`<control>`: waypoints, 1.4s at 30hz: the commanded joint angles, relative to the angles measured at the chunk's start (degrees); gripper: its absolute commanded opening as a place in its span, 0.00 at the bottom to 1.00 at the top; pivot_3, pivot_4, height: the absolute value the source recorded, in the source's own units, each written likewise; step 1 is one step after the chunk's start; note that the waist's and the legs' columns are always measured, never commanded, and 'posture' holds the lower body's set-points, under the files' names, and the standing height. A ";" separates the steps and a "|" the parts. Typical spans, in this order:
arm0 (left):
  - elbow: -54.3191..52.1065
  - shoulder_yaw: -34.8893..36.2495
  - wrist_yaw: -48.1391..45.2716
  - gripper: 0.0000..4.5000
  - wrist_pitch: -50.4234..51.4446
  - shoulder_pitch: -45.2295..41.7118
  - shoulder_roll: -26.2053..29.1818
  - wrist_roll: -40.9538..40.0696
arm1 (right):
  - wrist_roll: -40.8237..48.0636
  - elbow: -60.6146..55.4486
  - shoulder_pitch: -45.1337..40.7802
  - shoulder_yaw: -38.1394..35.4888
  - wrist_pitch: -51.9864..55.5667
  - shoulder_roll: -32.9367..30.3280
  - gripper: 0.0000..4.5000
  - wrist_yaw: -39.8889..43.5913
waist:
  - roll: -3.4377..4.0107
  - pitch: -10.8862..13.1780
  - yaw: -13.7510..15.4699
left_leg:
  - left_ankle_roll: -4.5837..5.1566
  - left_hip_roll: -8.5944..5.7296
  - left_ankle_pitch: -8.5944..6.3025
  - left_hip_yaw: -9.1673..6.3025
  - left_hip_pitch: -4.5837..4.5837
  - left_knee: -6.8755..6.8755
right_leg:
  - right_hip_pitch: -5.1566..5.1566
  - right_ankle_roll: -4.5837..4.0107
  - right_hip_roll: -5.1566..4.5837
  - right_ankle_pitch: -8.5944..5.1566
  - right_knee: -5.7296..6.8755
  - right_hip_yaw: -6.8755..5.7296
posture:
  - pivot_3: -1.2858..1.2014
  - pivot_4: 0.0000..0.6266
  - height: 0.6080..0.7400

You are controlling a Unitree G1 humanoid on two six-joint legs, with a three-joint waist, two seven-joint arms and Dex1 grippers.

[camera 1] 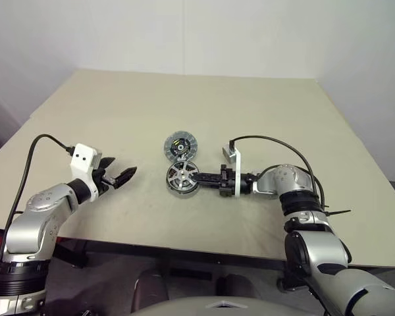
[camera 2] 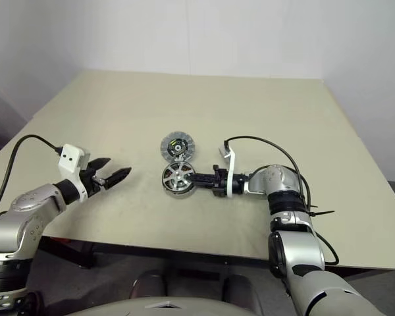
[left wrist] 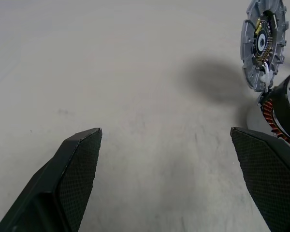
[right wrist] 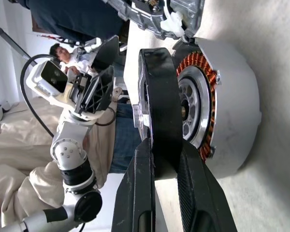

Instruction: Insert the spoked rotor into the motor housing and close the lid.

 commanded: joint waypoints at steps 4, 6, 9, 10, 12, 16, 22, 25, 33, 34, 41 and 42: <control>-0.37 0.44 -0.26 1.00 -0.89 -1.33 0.32 -0.05 | 0.18 0.64 -0.81 -0.95 -0.40 0.27 0.07 -0.96 | 0.00 0.00 -0.01 | 0.00 0.00 0.00 0.00 0.00 0.00 | 0.01 0.00 0.00 0.00 0.00 0.00 | 0.52 0.00 1.00; -0.38 0.45 -0.20 1.00 -0.91 -1.31 0.27 -0.04 | -0.04 1.21 -1.04 -1.20 -1.22 0.48 0.07 -1.17 | 0.00 0.00 -0.02 | 0.00 0.00 0.00 0.00 0.00 0.00 | 0.01 0.00 0.00 0.00 0.01 0.00 | 0.52 0.00 1.00; -0.45 0.51 -0.13 1.00 -0.91 -1.23 0.25 -0.05 | -0.25 0.34 -0.87 -0.23 -1.95 0.41 0.29 -0.62 | 0.00 0.00 -0.03 | -0.01 0.00 0.01 0.00 0.02 0.00 | 0.01 0.00 0.00 0.00 0.02 0.01 | 0.52 0.00 1.00; -0.51 0.57 -0.10 1.00 -0.90 -1.16 0.25 -0.07 | -0.57 -0.58 -0.65 0.47 -2.51 0.39 0.37 -0.72 | -0.01 -0.01 -0.03 | -0.02 0.00 0.01 0.00 0.04 0.00 | 0.03 0.00 0.00 0.00 0.02 0.01 | 0.52 0.00 1.00; -0.55 0.64 -0.05 1.00 -0.89 -1.06 0.25 -0.08 | -0.27 -2.17 -0.43 1.16 -2.58 0.33 0.51 -0.23 | 0.00 -0.01 -0.14 | -0.03 0.00 0.02 0.00 0.11 0.00 | 0.13 0.00 0.00 0.00 0.04 0.02 | 0.52 0.00 1.00; -0.67 0.64 0.01 1.00 -0.89 -0.97 0.18 -0.11 | 0.07 -3.69 -0.25 1.88 -2.82 0.09 0.51 0.26 | -0.01 -0.01 -0.17 | -0.10 0.00 0.06 0.00 0.30 -0.01 | 0.23 -0.01 -0.01 0.01 0.04 0.02 | 0.52 0.00 1.00; -0.68 0.40 0.06 1.00 -0.94 -1.03 -0.01 -0.10 | 0.10 -6.10 0.24 2.26 -5.31 -0.65 0.51 0.62 | -0.01 -0.01 -0.17 | -0.10 0.00 0.06 0.00 0.28 -0.06 | 0.20 -0.03 0.00 0.02 0.02 0.01 | 0.52 0.00 1.00; -0.56 0.19 0.07 1.00 -0.98 -1.22 -0.15 -0.04 | -0.46 -7.24 0.95 3.02 -7.66 -1.24 0.51 1.37 | -0.01 -0.01 -0.16 | -0.11 0.00 0.06 0.00 0.24 -0.09 | 0.18 -0.03 0.00 0.02 -0.03 0.00 | 0.52 0.00 1.00; -0.09 -0.36 -0.03 1.00 -1.09 -1.91 -0.31 0.15 | -2.86 -3.70 1.05 0.93 -19.98 -1.50 0.51 1.40 | -0.01 -0.01 -0.16 | -0.10 -0.01 0.06 0.00 0.19 -0.13 | 0.12 -0.04 -0.01 0.02 -0.06 -0.01 | 0.52 0.00 1.00; -0.02 -0.41 -0.07 1.00 -1.10 -1.95 -0.29 0.14 | -3.45 -3.54 1.00 0.84 -22.46 -1.39 0.51 1.44 | -0.01 -0.01 -0.16 | -0.11 -0.01 0.07 0.00 0.19 -0.13 | 0.12 -0.04 -0.01 0.02 -0.06 -0.01 | 0.52 0.00 1.00; 0.58 -1.30 -0.14 1.00 -1.25 -2.78 -0.45 0.33 | -4.19 -4.84 -0.90 0.47 -29.44 -0.51 0.51 2.08 | -0.01 -0.01 -0.22 | -0.12 -0.02 0.08 0.00 0.17 -0.13 | 0.10 -0.04 -0.02 0.03 -0.04 -0.02 | 0.52 0.00 1.00; 0.71 -1.38 -0.18 1.00 -1.30 -2.94 -0.45 0.36 | -4.00 -5.76 -0.82 0.58 -29.77 -0.39 0.51 2.30 | -0.01 -0.01 -0.22 | -0.12 -0.01 0.08 0.00 0.14 -0.15 | 0.07 -0.05 -0.02 0.03 -0.06 -0.02 | 0.52 0.00 1.00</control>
